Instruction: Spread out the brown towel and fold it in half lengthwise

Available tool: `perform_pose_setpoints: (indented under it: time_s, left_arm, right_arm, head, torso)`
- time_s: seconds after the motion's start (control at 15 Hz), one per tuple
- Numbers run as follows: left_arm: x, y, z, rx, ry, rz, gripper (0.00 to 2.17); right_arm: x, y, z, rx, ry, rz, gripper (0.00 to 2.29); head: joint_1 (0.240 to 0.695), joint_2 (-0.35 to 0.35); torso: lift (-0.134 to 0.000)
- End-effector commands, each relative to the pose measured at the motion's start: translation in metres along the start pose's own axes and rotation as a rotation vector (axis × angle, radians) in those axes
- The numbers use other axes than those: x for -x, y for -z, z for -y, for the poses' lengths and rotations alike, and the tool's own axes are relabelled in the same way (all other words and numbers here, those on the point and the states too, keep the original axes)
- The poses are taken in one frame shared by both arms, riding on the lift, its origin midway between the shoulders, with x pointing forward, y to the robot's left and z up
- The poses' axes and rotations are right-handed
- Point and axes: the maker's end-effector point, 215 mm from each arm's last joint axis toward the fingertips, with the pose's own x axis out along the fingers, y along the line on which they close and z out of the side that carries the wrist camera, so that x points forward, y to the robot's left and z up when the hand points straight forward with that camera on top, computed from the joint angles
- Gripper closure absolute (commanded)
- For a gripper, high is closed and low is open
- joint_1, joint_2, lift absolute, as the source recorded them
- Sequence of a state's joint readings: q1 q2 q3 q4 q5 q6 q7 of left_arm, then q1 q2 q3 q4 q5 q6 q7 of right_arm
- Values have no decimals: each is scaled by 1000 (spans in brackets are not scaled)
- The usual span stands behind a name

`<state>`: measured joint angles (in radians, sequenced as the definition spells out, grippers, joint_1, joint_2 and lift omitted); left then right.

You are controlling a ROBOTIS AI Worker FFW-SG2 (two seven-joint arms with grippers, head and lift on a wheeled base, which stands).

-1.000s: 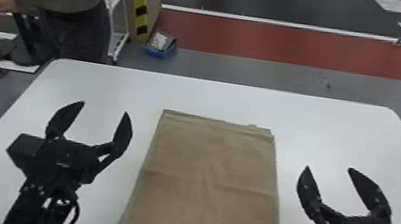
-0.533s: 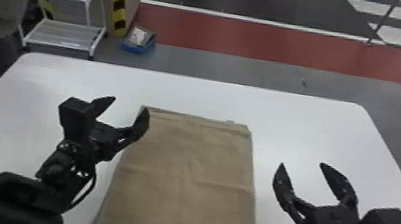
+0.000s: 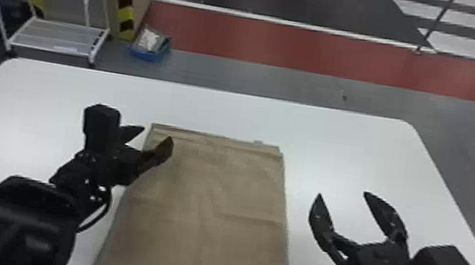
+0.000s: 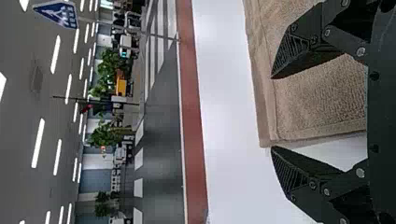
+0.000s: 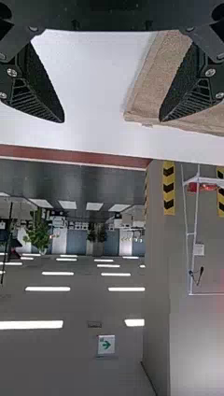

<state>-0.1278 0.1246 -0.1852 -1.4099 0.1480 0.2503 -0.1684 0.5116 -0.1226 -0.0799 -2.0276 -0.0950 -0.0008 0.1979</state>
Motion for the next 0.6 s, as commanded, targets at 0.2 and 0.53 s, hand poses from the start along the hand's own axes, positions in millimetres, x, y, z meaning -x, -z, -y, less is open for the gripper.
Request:
perform_pose_setpoints:
  time_s: [0.2, 0.53]
  left_arm:
    - [0, 8, -2, 10, 0, -25, 647]
    - [1, 17, -5, -4, -12, -53, 643]
  right_arm:
    - [0, -1, 0, 4, -2, 0, 144]
    - [0, -1, 0, 5, -4, 2, 144]
  head:
    - [695, -105]
    - [695, -101]
  torso:
    - [-125]
    - [-125]
